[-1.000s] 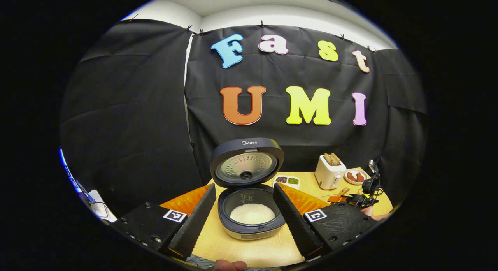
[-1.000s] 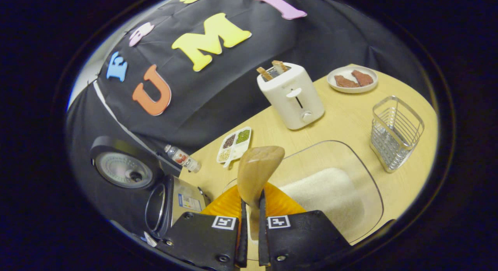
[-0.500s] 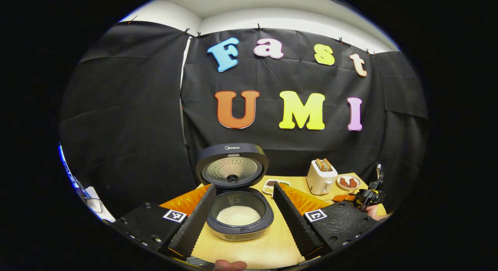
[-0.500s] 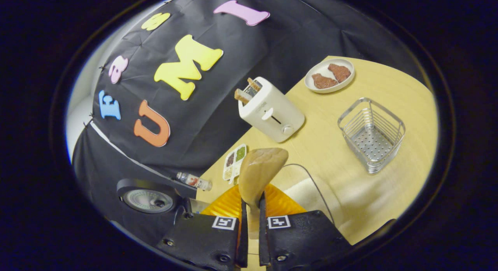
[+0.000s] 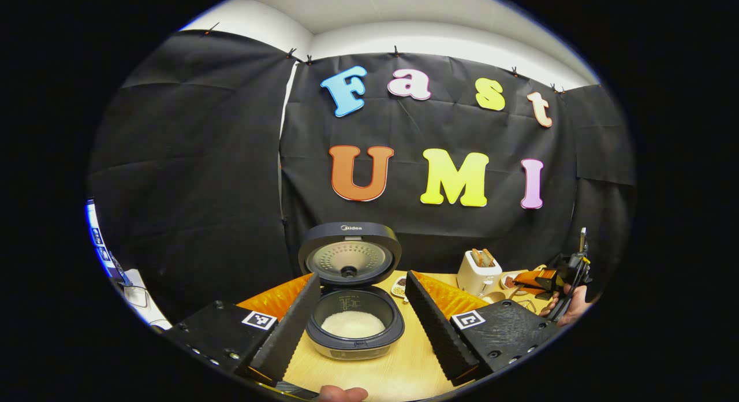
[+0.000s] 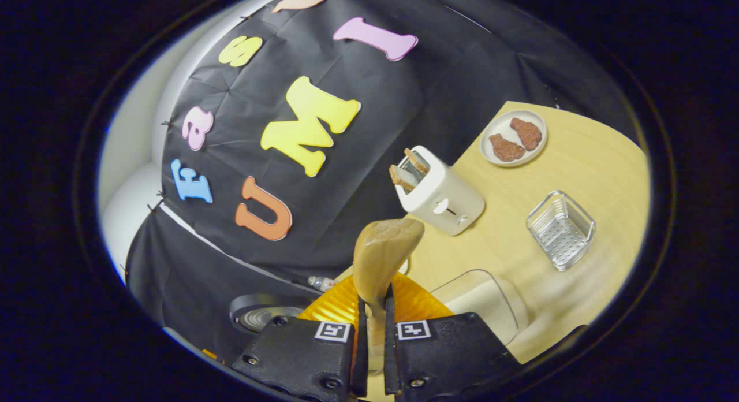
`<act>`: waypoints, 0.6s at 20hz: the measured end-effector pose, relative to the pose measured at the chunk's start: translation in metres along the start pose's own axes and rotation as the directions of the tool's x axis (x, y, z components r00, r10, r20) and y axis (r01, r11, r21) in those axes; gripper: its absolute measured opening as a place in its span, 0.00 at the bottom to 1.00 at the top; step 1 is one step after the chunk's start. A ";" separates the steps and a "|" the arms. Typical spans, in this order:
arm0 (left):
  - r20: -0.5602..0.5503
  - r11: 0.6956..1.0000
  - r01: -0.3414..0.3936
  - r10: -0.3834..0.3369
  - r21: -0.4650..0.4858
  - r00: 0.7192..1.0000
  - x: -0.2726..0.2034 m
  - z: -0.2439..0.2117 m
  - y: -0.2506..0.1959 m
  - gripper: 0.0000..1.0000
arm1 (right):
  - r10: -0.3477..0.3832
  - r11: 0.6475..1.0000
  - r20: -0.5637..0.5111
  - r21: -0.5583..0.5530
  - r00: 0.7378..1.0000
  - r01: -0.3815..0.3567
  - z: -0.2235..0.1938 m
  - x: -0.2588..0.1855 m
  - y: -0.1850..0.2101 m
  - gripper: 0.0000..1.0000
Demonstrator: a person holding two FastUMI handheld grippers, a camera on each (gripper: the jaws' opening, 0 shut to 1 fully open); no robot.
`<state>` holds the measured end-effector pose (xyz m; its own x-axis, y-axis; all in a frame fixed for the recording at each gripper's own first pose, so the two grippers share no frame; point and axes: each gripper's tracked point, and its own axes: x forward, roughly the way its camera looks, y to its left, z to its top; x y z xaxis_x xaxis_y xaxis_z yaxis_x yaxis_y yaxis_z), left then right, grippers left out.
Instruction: Close the left gripper, press the button to open the rice cooker; take a wooden spoon from the chopstick holder with the right hand, scoop a spoonful of rice and pour it into the rice cooker, then put the wooden spoon back into the chopstick holder.
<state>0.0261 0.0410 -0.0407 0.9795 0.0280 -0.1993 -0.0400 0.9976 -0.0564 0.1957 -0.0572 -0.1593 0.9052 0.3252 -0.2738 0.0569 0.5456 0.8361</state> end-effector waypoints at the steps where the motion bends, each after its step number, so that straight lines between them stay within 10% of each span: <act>1: 0.003 1.000 -0.010 0.010 -0.005 1.000 -0.002 0.001 0.005 0.95 | 0.025 1.000 -0.010 0.010 1.000 -0.025 -0.004 0.004 0.014 0.16; 12: 0.030 0.995 -0.101 0.101 -0.010 0.994 -0.022 -0.004 0.088 0.95 | 0.178 0.977 -0.203 -0.082 0.963 -0.198 -0.121 0.073 0.167 0.16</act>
<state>0.0006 0.1284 -0.0451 0.9759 0.1306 -0.1746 -0.1406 0.9890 -0.0461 0.2200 0.1510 -0.0976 0.7964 0.5669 -0.2107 -0.1582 0.5315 0.8321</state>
